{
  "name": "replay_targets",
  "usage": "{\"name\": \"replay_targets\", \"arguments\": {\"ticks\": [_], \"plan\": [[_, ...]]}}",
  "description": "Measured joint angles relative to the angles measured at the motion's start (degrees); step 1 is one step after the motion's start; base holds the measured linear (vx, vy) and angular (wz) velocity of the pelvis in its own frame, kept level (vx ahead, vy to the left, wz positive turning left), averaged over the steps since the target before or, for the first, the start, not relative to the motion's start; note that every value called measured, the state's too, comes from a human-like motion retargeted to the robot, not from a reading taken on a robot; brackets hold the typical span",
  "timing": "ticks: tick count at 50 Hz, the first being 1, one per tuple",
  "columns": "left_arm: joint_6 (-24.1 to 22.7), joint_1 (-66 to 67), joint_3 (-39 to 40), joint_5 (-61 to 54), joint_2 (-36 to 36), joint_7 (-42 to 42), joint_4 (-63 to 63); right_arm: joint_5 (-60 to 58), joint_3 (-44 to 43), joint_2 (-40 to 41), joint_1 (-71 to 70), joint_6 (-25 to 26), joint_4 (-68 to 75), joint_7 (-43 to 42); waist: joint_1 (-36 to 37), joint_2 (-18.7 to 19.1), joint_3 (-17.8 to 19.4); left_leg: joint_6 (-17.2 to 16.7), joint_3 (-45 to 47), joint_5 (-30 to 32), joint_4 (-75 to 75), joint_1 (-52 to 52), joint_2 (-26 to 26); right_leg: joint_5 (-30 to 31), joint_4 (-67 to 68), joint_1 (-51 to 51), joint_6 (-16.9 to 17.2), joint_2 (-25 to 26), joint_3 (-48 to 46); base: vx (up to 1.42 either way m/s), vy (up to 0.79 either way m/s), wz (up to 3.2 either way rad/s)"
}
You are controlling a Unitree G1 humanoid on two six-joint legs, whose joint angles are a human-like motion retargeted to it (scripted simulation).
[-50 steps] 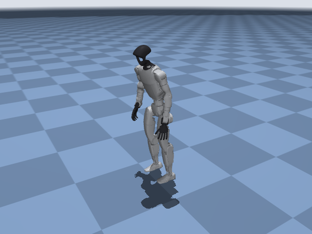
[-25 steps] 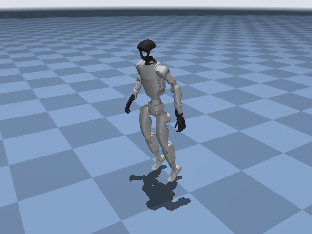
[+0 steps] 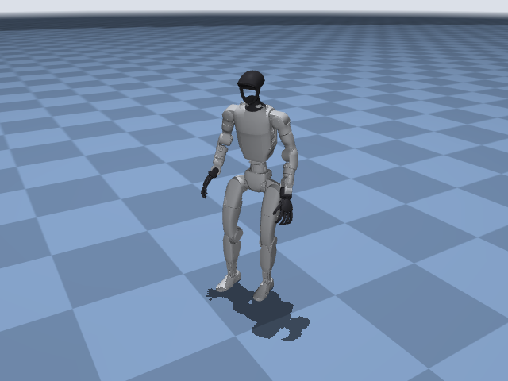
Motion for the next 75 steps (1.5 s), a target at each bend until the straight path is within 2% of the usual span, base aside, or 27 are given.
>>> {"name": "replay_targets", "arguments": {"ticks": [2,5,7,10,12,16,20,27,35,37,41,43,46,50,52,53,55,57,60,62,63,65,67,68,70,72,75], "plan": [[-0.46,0.14,-0.58,0.54,-0.68,-1.31,-0.32,-0.72,0.30,0.69,1.37,-0.11,0.20,2.69,-0.80,0.77,-2.83,-2.78,-1.90,4.00,-7.08,2.28,0.42,2.78,-3.34,1.02,1.28,2.63,5.84,0.12,-0.04,1.18],[-0.85,-1.29,-3.29,0.09,-1.01,-2.59,0.08,0.33,1.48,0.67,2.41,-0.32,0.35,7.79,-1.35,1.38,-5.07,-5.52,-3.62,3.09,-12.52,4.68,0.76,1.37,-3.79,1.73,4.44,6.26,15.30,0.11,-0.06,0.99],[-0.92,-5.05,-6.61,-0.98,-0.35,-2.61,1.81,1.98,3.63,0.58,0.65,-0.34,1.54,9.38,-0.39,0.26,-5.21,-4.34,-4.36,0.75,-14.09,5.49,-0.08,-3.53,-2.36,1.55,4.93,5.58,14.56,0.07,-0.09,0.59],[-0.50,-10.69,-8.90,1.06,-0.04,-2.23,6.51,-0.01,6.68,1.02,-3.54,-0.18,5.34,8.45,1.62,-2.10,-5.08,-1.81,-5.21,-0.09,-15.68,6.11,-1.65,-9.12,-0.45,1.06,2.54,3.86,12.74,0.05,-0.09,0.28],[0.29,-11.19,-5.95,3.09,-0.75,-2.13,8.89,-4.44,7.28,0.91,-5.52,0.48,6.98,7.34,2.77,-2.05,-5.07,-3.75,-5.02,0.81,-16.51,6.82,-1.33,-8.10,-0.32,1.10,1.52,4.08,12.84,0.02,-0.03,0.00],[0.74,-6.94,0.10,-1.44,-2.62,0.80,7.49,-3.20,5.04,-1.06,-5.62,0.27,2.99,4.22,2.99,-0.69,-5.86,-7.13,-5.21,0.49,-14.80,5.84,-0.89,-5.91,-2.58,2.20,4.14,4.02,11.96,0.04,-0.01,0.17],[-0.67,-3.87,-0.82,-8.87,-2.76,1.86,5.23,5.21,2.36,-2.10,-5.89,-0.88,-0.01,1.59,3.55,-0.27,-5.85,-5.94,-6.60,-0.53,-13.19,4.33,-1.31,-6.61,-3.65,2.66,6.22,3.51,10.37,0.03,-0.05,0.34],[-0.60,1.76,-2.83,-3.85,-0.82,-1.20,8.36,0.77,4.54,-1.10,-9.29,0.25,4.29,2.34,6.86,-0.88,-4.75,-4.80,-5.49,-1.65,-12.42,3.99,-0.93,-7.31,-3.37,2.24,8.18,3.63,10.68,0.01,-0.03,-0.11],[-1.26,8.54,3.50,1.24,-2.85,-1.11,14.93,-6.16,4.03,-1.33,-6.27,-0.91,3.26,3.80,5.88,-0.89,-4.28,-6.26,-7.67,-4.50,-7.07,0.65,-0.89,-8.78,-3.49,2.72,8.45,3.42,6.95,0.05,-0.03,0.35],[-0.89,7.79,2.24,0.26,-1.85,-3.53,16.23,-5.84,5.25,-1.13,-6.69,-0.23,4.11,3.39,7.91,-1.63,-3.18,-5.28,-8.22,-2.14,-12.31,3.06,-0.76,-8.89,-3.30,2.35,9.17,3.43,7.32,0.02,-0.06,-0.02],[-0.45,4.30,-0.15,2.64,0.31,-7.38,20.51,-2.50,5.71,-1.33,-3.50,-1.16,2.16,4.71,9.49,-2.76,-2.24,-4.21,-10.61,-1.50,-12.74,1.71,-1.40,-10.38,-3.37,1.88,10.16,2.34,4.29,0.02,-0.04,0.60],[0.23,1.67,-0.82,2.51,1.39,-6.97,21.12,0.44,5.67,-1.46,-1.49,-2.05,0.04,5.08,9.75,-3.42,-1.38,-3.39,-10.62,-1.37,-12.51,0.33,-1.80,-10.93,-3.70,1.45,10.90,1.55,2.32,0.00,-0.03,1.03],[0.98,-2.51,-0.84,-1.16,2.18,-2.31,18.90,3.75,5.85,-1.26,-0.30,-3.32,-1.86,3.73,9.11,-3.97,1.12,-1.89,-4.76,-1.95,-11.20,-2.43,-1.39,-11.40,-4.04,0.34,11.51,0.61,-0.93,-0.03,-0.02,1.17],[0.74,-7.13,-0.04,-11.20,1.31,4.40,12.14,2.93,7.54,-0.86,-3.27,-2.74,-0.55,2.35,7.57,-3.14,6.38,2.30,2.42,-2.49,-8.83,-6.10,0.11,-11.11,-3.47,-2.18,9.28,0.88,-4.06,-0.08,0.00,0.87],[0.82,-9.25,-0.05,-16.46,0.88,4.83,6.89,1.53,8.83,-1.57,-6.67,-1.64,-0.02,4.05,6.10,-2.17,10.02,6.52,0.99,-4.36,-4.95,-9.25,0.03,-12.58,-0.36,-4.60,5.40,0.59,-5.27,-0.11,0.04,0.77],[0.83,-10.25,-0.45,-18.08,0.92,4.23,4.23,1.31,9.48,-2.16,-7.96,-1.25,-0.40,5.22,5.26,-1.72,11.67,8.75,-0.16,-6.22,-1.07,-11.78,-0.33,-14.31,2.71,-6.43,2.82,-0.02,-5.95,-0.07,0.06,0.95],[0.46,-10.51,-1.32,-15.54,1.19,0.43,-0.52,0.66,8.85,-3.14,-7.57,-1.81,-2.10,7.40,3.82,-0.03,14.05,9.91,-1.08,-15.94,19.64,-21.42,-0.24,-23.22,19.71,-12.90,-1.73,-2.60,-8.34,-0.01,0.06,1.07],[0.75,-14.88,-4.14,-14.78,1.73,-0.03,-2.28,1.82,11.62,-4.86,-11.60,-0.35,-0.41,8.50,4.27,1.02,14.83,13.59,-2.98,-18.74,27.91,-28.69,-1.99,-28.28,29.20,-19.71,-5.14,-4.54,-8.67,0.01,0.03,0.83],[0.98,-13.98,-6.41,-9.47,1.08,0.85,-0.89,-1.28,12.95,-5.16,-14.52,0.95,5.18,6.08,6.41,2.15,13.56,14.51,-2.93,-25.44,41.16,-34.30,-2.20,-35.65,42.11,-23.78,-7.18,-6.88,-9.93,0.31,0.02,0.37],[1.92,-9.28,-6.36,-8.81,0.70,4.28,-0.24,-2.31,12.81,-5.79,-13.95,1.48,2.91,1.13,8.19,1.91,10.34,14.67,-3.71,-25.38,37.18,-31.41,-1.95,-34.39,37.78,-20.78,-7.01,-6.17,-11.23,0.59,0.06,0.10],[2.23,-4.97,-5.78,-7.75,0.81,5.22,-1.07,-2.45,11.41,-6.66,-10.96,1.08,-1.78,-1.42,8.89,1.51,8.84,14.67,-3.41,-23.78,32.00,-26.92,-2.64,-32.16,33.66,-16.86,-5.89,-6.64,-11.87,0.80,0.20,0.21],[2.13,5.23,-4.03,-3.39,2.07,3.83,-4.13,-2.04,7.48,-8.10,-3.20,-1.13,-11.91,-1.45,10.08,1.14,4.95,13.06,-3.79,-15.07,16.46,-15.32,-3.34,-22.38,22.73,-7.61,-5.20,-6.74,-14.09,0.93,0.26,0.40],[0.69,16.39,-1.64,2.06,3.56,-2.43,-7.24,-1.09,4.50,-8.29,3.98,-3.02,-16.31,4.25,9.85,2.64,-0.62,8.28,-5.73,2.46,0.41,-4.70,-2.02,-4.88,12.00,0.01,-8.42,-4.45,-15.45,0.95,0.27,0.81],[-0.12,21.55,-0.40,3.74,3.79,-5.90,-8.09,-0.87,3.49,-7.92,6.91,-3.19,-16.27,7.04,9.15,3.93,-3.29,4.73,-6.74,12.35,-5.16,-0.87,-0.84,4.18,7.62,2.82,-10.07,-2.48,-14.41,0.89,0.26,1.19],[-0.68,29.79,1.79,3.79,2.94,-11.05,-7.78,-1.09,1.78,-6.75,11.76,-2.44,-14.19,9.94,7.46,5.98,-7.09,-2.97,-7.40,28.28,-11.16,4.13,1.00,15.08,2.02,6.48,-9.53,1.87,-7.27,0.81,0.21,1.43],[0.01,34.00,3.79,-0.43,1.21,-11.91,-4.79,-2.07,0.72,-5.76,14.40,-1.04,-11.00,9.11,6.35,6.44,-8.86,-8.64,-5.81,32.72,-11.27,5.56,1.38,15.25,0.18,7.39,-5.41,4.17,-0.57,0.69,0.13,1.34],[1.04,34.54,7.17,-6.03,-0.21,-8.89,1.69,-2.44,0.08,-4.65,13.47,0.51,-4.96,7.28,5.60,5.13,-9.05,-11.05,-4.57,27.42,-9.56,4.76,0.41,12.27,-1.54,5.68,-0.76,3.07,0.24,0.56,0.08,1.06]]}}
